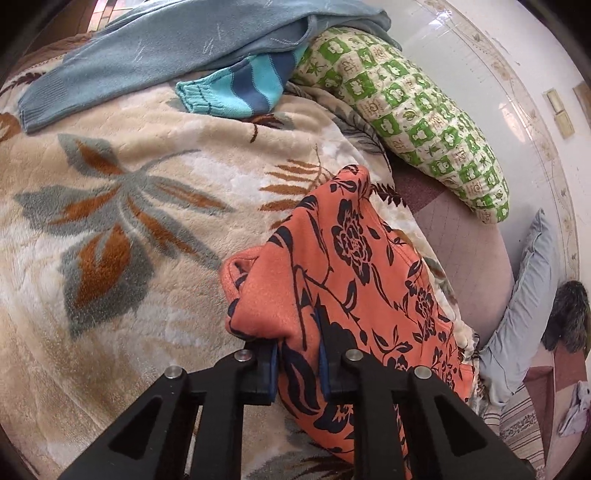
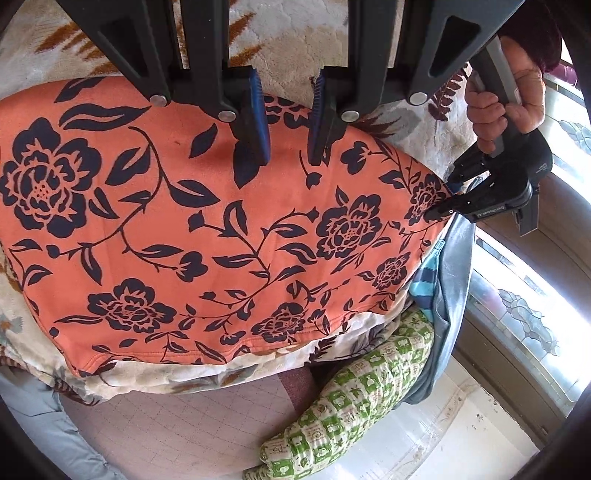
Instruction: Fold small clothes
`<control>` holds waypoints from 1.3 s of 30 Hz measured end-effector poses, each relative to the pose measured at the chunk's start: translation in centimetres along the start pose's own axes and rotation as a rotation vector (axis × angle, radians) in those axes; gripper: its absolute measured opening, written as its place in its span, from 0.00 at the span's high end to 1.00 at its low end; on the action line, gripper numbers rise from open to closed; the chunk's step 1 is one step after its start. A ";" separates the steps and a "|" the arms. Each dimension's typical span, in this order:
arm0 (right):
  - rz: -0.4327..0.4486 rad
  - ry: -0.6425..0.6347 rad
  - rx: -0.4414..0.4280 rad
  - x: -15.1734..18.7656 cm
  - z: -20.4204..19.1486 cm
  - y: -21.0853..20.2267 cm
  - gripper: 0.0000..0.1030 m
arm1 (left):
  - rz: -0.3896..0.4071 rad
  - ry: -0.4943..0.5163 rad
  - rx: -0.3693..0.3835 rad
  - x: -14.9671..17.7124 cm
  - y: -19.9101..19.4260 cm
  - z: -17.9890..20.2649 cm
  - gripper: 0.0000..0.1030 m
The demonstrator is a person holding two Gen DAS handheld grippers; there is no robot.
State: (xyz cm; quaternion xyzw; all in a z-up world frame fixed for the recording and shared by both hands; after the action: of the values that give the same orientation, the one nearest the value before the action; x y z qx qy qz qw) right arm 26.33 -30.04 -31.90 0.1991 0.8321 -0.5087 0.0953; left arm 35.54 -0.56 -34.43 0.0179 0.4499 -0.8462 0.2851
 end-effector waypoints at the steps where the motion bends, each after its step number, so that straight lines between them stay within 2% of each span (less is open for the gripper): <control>1: -0.015 -0.005 0.015 0.0 0.0 0.9 0.77 | 0.005 0.014 0.007 0.0 -0.4 0.4 0.84; 3: -0.049 0.000 0.042 0.2 0.3 2.6 0.77 | 0.017 0.061 0.016 -0.1 -1.3 1.7 0.85; 5: -0.049 0.030 0.021 0.1 0.5 2.3 0.77 | 0.039 0.131 0.019 0.0 -2.5 3.7 0.85; 8: -0.070 0.108 -0.049 -0.2 1.4 1.3 0.77 | 0.076 0.254 0.026 0.8 -4.3 7.4 0.86; 14: -0.030 0.285 -0.074 -0.8 5.5 -1.8 0.77 | 0.097 0.479 0.037 4.4 -6.2 16.2 0.86; 19: 0.125 0.400 -0.057 -1.6 10.6 -8.8 0.77 | 0.051 0.651 0.053 9.9 -4.8 24.2 0.87; 24: 0.304 0.564 -0.024 -1.1 18.4 -15.9 0.77 | -0.042 0.827 0.054 18.7 0.7 30.8 0.87; 28: 0.380 0.653 0.032 0.3 23.4 -19.4 0.75 | -0.155 0.930 0.023 26.2 7.9 31.3 0.87; 30: 0.392 0.678 0.049 0.6 25.0 -20.2 0.75 | -0.210 0.968 -0.050 28.9 10.9 29.9 0.87; 31: 0.390 0.686 0.048 0.6 25.6 -20.3 0.75 | -0.203 0.989 -0.070 29.6 11.4 29.3 0.87; 33: 0.381 0.686 0.034 0.4 26.1 -20.3 0.76 | -0.171 1.025 -0.051 29.9 10.6 29.1 0.87; 37: 0.347 0.638 0.000 -0.3 24.7 -19.7 0.75 | -0.215 1.010 0.046 27.8 7.4 29.2 0.87; 39: 0.316 0.609 -0.026 -0.6 23.9 -18.9 0.75 | -0.164 1.029 0.075 26.7 4.5 29.0 0.86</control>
State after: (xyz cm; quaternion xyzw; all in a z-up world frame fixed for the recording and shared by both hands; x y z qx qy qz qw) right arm 17.71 -58.92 -27.45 0.4669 0.7877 -0.3945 -0.0773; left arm 22.02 -37.31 -28.22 0.4061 0.5011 -0.7631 -0.0410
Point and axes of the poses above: each gripper's, at about its wrist camera, not at the fingertips, and y roughly the way its jaws point, z to its right, x to its underside, the point moved 3 cm from there along y, roughly the way its jaws point, and after that the axes turned 8 degrees about -z, right-handed, at the moved point
